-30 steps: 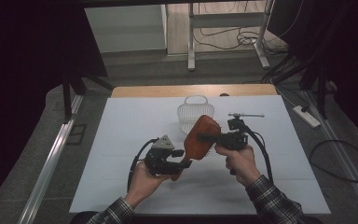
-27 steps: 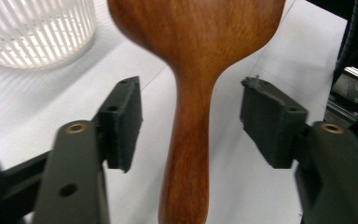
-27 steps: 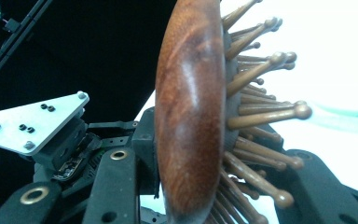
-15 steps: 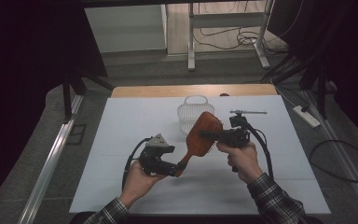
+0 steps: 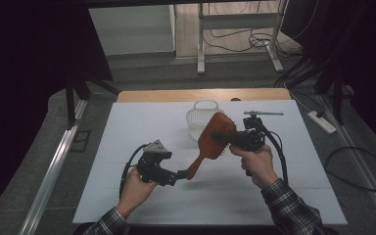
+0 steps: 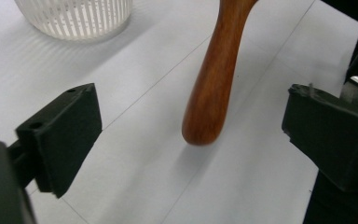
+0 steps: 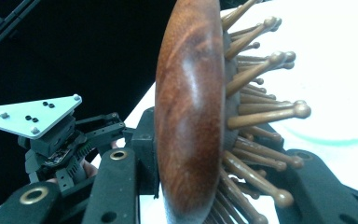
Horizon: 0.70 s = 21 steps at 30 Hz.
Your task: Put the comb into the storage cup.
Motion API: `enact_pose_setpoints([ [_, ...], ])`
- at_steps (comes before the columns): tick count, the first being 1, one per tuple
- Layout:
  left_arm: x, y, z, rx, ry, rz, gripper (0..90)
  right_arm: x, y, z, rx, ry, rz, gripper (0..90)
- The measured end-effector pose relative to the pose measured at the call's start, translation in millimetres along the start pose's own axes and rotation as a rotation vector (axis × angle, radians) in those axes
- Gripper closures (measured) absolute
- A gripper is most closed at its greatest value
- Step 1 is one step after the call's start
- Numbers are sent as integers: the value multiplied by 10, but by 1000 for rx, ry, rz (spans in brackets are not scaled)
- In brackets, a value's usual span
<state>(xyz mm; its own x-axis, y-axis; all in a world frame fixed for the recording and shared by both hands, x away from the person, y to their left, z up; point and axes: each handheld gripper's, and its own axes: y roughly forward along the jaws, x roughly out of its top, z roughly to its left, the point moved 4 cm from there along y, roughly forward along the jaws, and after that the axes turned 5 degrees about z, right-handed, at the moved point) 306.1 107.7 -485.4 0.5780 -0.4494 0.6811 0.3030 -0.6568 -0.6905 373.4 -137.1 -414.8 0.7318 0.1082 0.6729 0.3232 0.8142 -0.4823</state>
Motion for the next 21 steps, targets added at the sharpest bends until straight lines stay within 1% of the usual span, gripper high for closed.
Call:
enact_pose_setpoints([
  [2,-33,-31,11,1,2,-7,37,23,-21,-2,-10,-9,-7,563],
  [5,-62,-55,23,3,1,-13,33,46,-36,-11,-15,-11,-14,563],
  [7,-89,-78,36,13,8,-22,32,52,-40,-15,-15,-11,-16,563],
  [10,-122,-105,54,6,3,-30,22,69,-48,-28,-21,-12,-20,562],
  [15,-183,-136,66,19,8,-20,18,90,-55,-39,-26,-14,-28,562],
  [17,-225,-157,66,26,3,-8,13,109,-60,-43,-28,-14,-32,562],
  [21,-273,-180,70,33,1,-4,6,133,-67,-45,-29,-16,-39,561],
])
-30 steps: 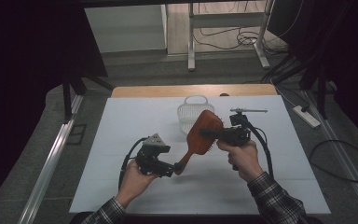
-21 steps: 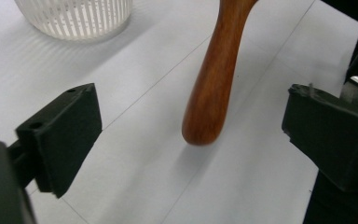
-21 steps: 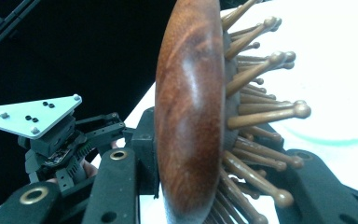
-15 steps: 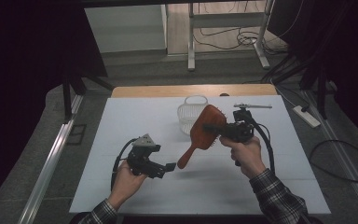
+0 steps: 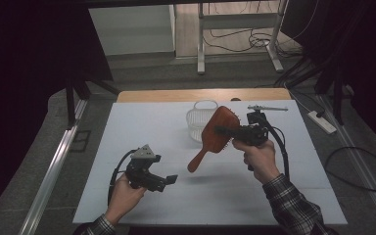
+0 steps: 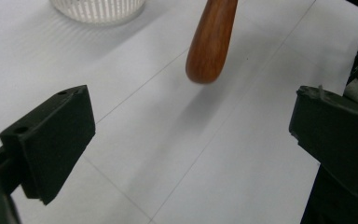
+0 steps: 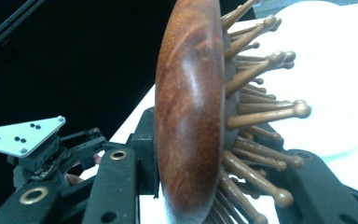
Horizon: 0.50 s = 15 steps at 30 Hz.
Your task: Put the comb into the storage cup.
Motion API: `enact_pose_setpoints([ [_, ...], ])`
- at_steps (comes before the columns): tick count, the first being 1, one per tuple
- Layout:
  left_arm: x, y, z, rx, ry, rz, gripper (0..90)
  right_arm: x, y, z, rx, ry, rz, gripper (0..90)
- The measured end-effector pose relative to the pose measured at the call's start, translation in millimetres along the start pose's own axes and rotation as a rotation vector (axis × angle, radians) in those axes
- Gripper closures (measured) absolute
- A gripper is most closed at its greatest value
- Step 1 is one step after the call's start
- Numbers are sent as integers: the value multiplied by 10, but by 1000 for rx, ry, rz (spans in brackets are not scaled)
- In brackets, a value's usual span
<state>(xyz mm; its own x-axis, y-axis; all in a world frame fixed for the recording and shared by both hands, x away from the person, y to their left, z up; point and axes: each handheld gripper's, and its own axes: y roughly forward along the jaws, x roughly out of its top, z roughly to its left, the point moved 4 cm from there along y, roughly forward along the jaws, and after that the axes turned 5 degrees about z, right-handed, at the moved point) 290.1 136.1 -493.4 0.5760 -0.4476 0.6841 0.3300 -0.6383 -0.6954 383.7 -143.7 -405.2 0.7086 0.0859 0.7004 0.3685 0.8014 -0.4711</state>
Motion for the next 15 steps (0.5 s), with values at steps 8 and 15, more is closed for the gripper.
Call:
enact_pose_setpoints([
  [8,-118,-75,14,17,-9,11,2,61,-4,-2,-5,-6,-13,562],
  [15,-259,-165,37,34,-37,10,2,115,-3,-24,-9,-3,-22,562],
])
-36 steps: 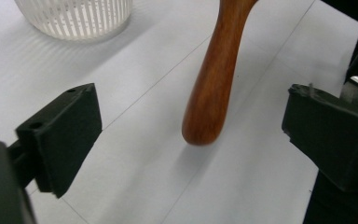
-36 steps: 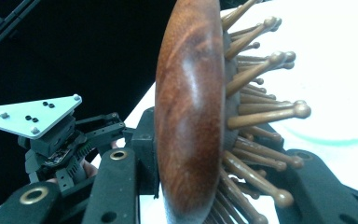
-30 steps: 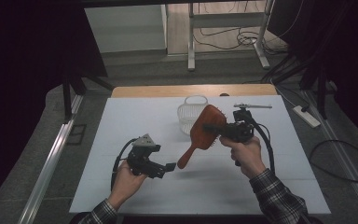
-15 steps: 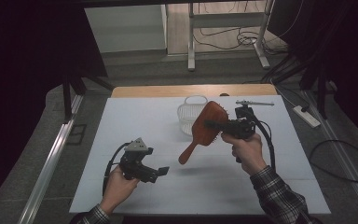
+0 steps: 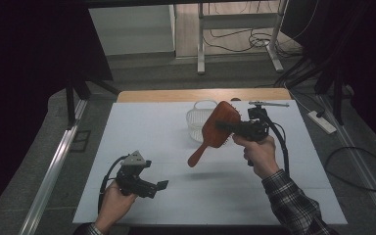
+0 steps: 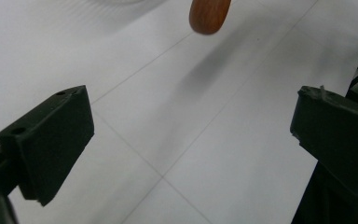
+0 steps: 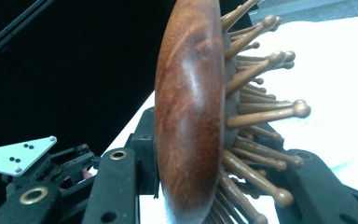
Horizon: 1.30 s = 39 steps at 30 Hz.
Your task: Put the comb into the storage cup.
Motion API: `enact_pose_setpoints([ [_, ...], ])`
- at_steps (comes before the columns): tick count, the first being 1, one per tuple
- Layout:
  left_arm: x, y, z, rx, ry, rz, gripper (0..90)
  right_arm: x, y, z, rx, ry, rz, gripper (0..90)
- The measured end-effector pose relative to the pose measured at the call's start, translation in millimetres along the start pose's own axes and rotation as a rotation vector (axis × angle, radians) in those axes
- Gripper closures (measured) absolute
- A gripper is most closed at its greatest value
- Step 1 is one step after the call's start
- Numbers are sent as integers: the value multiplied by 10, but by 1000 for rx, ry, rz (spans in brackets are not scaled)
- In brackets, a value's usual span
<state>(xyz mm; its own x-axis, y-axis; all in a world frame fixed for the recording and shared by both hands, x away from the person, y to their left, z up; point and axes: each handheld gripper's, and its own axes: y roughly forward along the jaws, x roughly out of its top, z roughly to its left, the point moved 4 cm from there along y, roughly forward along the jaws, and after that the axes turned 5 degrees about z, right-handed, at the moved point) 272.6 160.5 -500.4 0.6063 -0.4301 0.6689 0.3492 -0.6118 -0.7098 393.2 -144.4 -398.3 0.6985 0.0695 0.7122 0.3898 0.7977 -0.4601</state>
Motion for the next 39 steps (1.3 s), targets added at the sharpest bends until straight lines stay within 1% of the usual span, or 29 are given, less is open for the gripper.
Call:
enact_pose_setpoints([
  [1,-39,-34,14,10,-10,-4,1,20,0,-7,-1,2,-5,562],
  [3,-53,-48,19,12,-14,-6,0,40,0,-12,-3,4,-9,562],
  [4,-90,-82,33,18,-25,-13,0,55,1,-18,-6,3,-12,562],
  [6,-109,-99,40,22,-29,-13,0,65,2,-21,-8,2,-13,562],
  [11,-192,-184,67,46,-34,-30,0,145,5,-38,-20,-2,-22,562],
  [14,-221,-206,76,44,-39,-33,5,172,8,-45,-24,-2,-26,561],
  [16,-245,-225,89,51,-42,-34,6,202,11,-52,-29,-2,-29,561],
  [18,-277,-268,106,66,-48,-38,6,240,12,-53,-32,-2,-34,561],
  [22,-330,-315,134,80,-56,-37,6,288,16,-61,-36,-3,-44,561],
  [25,-359,-334,146,84,-63,-40,5,308,22,-71,-41,-1,-45,561],
  [27,-400,-373,156,82,-77,-44,6,344,32,-81,-47,0,-51,562],
  [32,-459,-421,165,88,-90,-44,5,396,41,-87,-47,5,-64,561],
  [39,-531,-475,171,91,-105,-46,5,511,57,-90,-61,4,-81,561],
])
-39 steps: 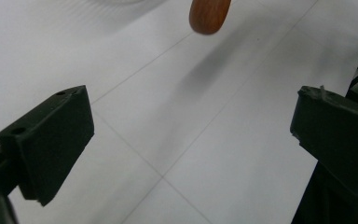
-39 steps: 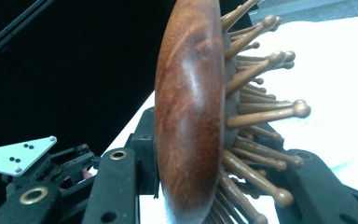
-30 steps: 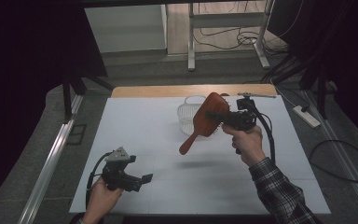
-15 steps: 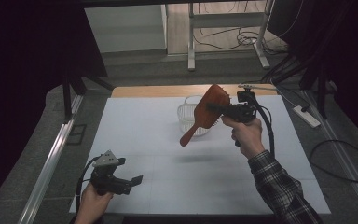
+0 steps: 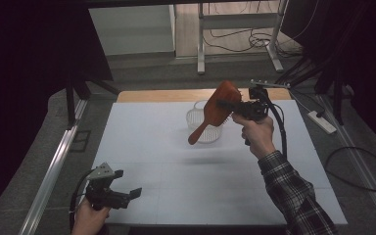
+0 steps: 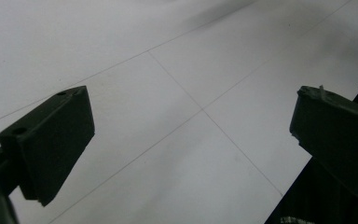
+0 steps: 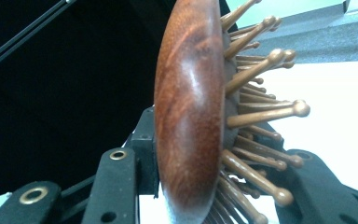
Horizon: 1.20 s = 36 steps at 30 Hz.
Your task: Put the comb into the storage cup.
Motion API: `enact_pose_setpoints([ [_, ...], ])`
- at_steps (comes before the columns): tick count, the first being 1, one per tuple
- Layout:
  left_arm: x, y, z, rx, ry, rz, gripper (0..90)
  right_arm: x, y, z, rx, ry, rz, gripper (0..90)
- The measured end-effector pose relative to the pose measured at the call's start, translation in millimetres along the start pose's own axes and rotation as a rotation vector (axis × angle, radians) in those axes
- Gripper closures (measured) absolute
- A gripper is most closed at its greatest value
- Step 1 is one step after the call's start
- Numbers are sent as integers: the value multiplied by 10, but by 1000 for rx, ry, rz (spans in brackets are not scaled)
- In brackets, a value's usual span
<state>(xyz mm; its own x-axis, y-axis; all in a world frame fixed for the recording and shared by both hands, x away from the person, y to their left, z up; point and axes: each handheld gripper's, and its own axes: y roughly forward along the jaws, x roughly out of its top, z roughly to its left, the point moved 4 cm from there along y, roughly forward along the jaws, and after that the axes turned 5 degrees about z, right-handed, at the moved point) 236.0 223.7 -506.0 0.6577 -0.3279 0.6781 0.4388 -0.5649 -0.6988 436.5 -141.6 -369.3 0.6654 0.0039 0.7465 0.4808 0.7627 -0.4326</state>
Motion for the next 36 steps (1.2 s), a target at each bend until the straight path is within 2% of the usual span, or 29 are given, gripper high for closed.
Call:
enact_pose_setpoints([
  [8,-57,-92,24,7,-17,-20,8,105,44,-24,-19,3,-14,560],
  [15,-75,-118,33,11,-24,-15,10,214,91,-79,-45,9,-28,560],
  [29,-101,-153,24,20,-10,-8,12,406,131,-156,-89,11,-63,559],
  [36,-102,-148,11,27,1,4,13,441,166,-256,-123,21,-75,559],
])
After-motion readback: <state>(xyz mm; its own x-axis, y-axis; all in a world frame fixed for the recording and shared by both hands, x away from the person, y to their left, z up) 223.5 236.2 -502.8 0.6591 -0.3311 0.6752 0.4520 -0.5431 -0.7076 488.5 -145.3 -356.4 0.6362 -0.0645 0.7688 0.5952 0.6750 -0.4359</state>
